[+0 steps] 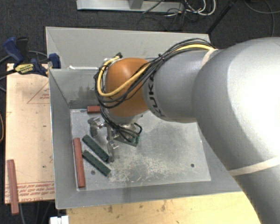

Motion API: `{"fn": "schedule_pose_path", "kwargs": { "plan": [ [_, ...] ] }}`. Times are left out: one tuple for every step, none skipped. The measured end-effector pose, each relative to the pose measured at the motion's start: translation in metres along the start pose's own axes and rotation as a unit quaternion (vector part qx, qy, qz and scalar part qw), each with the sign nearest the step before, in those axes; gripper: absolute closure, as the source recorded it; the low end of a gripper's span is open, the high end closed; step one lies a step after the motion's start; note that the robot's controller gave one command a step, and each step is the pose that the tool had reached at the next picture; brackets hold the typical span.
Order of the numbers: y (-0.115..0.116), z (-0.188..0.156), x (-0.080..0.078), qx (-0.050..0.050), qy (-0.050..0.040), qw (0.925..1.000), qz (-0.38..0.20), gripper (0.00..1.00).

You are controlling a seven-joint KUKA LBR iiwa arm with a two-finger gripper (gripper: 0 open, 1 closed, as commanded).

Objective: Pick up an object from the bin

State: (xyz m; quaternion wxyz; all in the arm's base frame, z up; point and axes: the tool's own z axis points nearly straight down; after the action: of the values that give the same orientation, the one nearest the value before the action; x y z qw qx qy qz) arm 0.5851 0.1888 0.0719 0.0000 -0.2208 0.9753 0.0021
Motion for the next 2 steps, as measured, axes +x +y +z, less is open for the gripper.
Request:
{"fn": "schedule_pose_path", "kwargs": {
  "plan": [
    [0.0543, 0.0013, -0.0213, 0.005, 0.0001, 0.9982, 0.059, 0.0],
    [0.0488, 0.0018, -0.0193, 0.008, 0.0039, 0.9981, 0.061, 1.0]
  ]
}}
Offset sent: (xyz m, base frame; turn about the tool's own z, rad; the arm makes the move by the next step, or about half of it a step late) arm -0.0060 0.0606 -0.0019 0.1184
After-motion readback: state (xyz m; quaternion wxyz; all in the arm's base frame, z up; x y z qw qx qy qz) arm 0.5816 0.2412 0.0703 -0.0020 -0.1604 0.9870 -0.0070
